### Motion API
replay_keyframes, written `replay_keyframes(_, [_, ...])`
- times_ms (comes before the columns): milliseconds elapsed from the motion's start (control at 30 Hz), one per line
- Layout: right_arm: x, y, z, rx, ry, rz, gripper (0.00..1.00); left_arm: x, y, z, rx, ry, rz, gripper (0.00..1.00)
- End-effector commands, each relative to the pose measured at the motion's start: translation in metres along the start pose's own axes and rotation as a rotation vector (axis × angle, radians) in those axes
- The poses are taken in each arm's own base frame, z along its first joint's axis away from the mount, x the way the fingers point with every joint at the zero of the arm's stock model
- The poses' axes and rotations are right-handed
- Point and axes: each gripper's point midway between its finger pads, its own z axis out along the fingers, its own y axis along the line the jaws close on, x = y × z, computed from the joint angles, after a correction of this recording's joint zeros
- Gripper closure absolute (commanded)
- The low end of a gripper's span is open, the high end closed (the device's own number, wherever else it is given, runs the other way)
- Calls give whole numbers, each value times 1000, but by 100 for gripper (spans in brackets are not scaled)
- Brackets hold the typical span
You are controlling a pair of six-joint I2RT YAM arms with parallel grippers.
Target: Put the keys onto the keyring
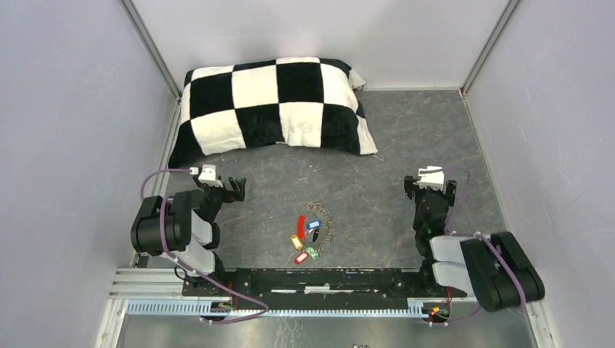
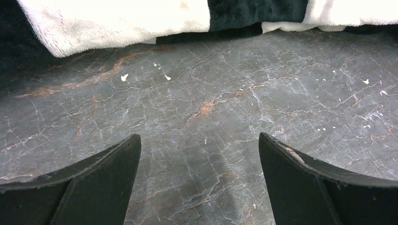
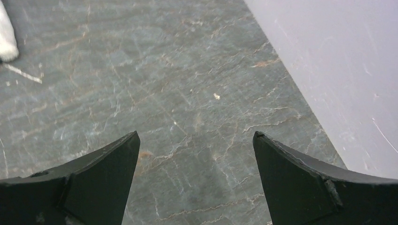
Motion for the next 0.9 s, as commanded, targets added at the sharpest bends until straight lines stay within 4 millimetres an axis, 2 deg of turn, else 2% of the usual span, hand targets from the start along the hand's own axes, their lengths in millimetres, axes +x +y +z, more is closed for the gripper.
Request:
replay_keyframes(0, [3,3,-3,-42,-53,-48,2,-56,1,3,-13,-227,39,0])
replay_keyframes(67, [6,2,-11,-61,-84,-35,2,-54,6,15,-23,-193,30,0])
replay_keyframes(100, [-2,-4,-13,-38,-125,-20,2,-46,10,24,-39,-141,12,0])
replay_keyframes(167, [11,1,-4,-50,-50,-19,2,-38,8,37,-69,-67,50,0])
replay_keyframes(200, [11,1,-1,-62,-50,-5,2,-37,5,40,-75,-54,69,0])
replay_keyframes(867, [10,0,-2,-66,-57,1,2,-39,5,40,-100,-61,71,0])
